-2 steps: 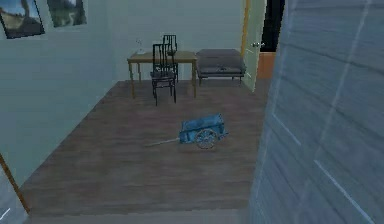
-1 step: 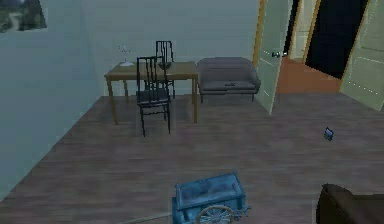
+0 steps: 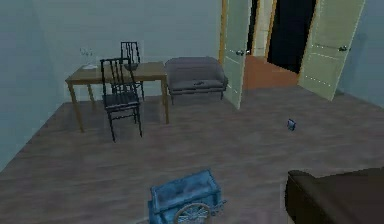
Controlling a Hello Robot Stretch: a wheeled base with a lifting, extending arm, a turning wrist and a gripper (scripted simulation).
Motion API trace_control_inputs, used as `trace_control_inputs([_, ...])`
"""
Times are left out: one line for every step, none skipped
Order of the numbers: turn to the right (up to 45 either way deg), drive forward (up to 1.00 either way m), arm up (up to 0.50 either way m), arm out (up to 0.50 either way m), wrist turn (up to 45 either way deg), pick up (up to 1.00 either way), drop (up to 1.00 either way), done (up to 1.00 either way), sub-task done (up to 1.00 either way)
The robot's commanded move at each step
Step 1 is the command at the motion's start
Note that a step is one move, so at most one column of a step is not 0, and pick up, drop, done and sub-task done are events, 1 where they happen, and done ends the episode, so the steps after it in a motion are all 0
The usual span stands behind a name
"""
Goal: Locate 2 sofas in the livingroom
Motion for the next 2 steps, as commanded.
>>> trace_control_inputs([0.0,0.20,0.00,0.00,0.0,0.00,0.00,0.00,0.00])
trace_control_inputs([45.0,0.00,0.00,0.00,0.0,0.00,0.00,0.00,0.00])
